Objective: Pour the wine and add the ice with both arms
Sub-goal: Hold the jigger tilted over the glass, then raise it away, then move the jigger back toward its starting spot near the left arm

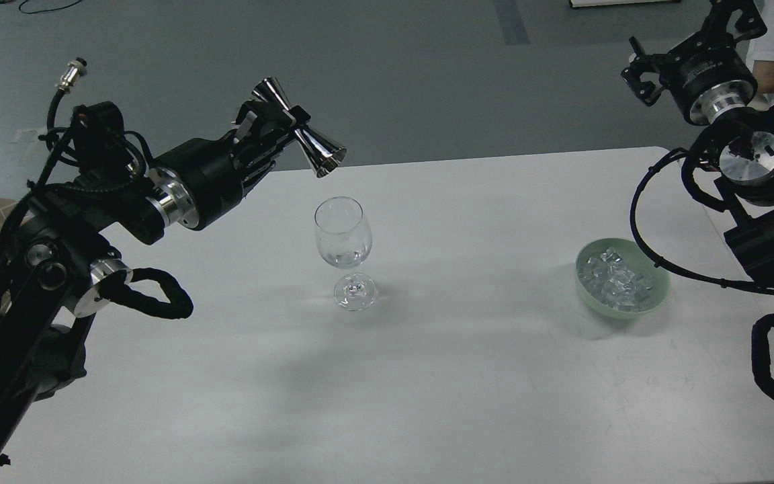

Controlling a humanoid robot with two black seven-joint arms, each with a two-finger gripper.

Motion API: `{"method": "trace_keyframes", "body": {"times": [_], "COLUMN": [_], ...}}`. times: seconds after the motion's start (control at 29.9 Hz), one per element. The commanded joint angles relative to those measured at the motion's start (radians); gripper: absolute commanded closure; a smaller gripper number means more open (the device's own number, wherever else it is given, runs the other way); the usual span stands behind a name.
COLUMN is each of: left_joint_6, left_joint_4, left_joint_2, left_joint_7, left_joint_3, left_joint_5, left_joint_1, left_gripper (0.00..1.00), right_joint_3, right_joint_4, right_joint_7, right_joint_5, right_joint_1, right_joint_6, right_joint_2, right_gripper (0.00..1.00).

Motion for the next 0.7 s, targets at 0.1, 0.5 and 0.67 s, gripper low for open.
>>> {"method": "trace_keyframes", "body": {"times": [0.1, 0.5, 0.67], "left_joint_6": [0.012, 0.195, 0.271], "left_joint_4": [0.002, 0.013, 0.015], "left_joint_2": [0.002, -0.004, -0.019], "left_joint_7": [0.000, 0.000, 0.000], "left_joint_3": [-0.111, -0.272, -0.362], "left_joint_5": [-0.073, -0.525, -0.753], "left_joint_1": [0.044, 0.158, 0.195], "left_gripper": [0.85, 0.83, 0.83], "right_joint_3": [0.000, -0.003, -0.008], "right_joint_4": [0.001, -0.001, -0.001], "right_joint_7": [-0.001, -0.004, -0.004], "right_joint_5": [0.000, 0.000, 0.000], "right_joint_1": [-0.001, -0.012, -0.017], "right_joint_6": [0.000, 0.001, 0.000], "right_joint_2": [-0.002, -0.052, -0.052], "right_gripper": [0.00, 0.00, 0.00]}}
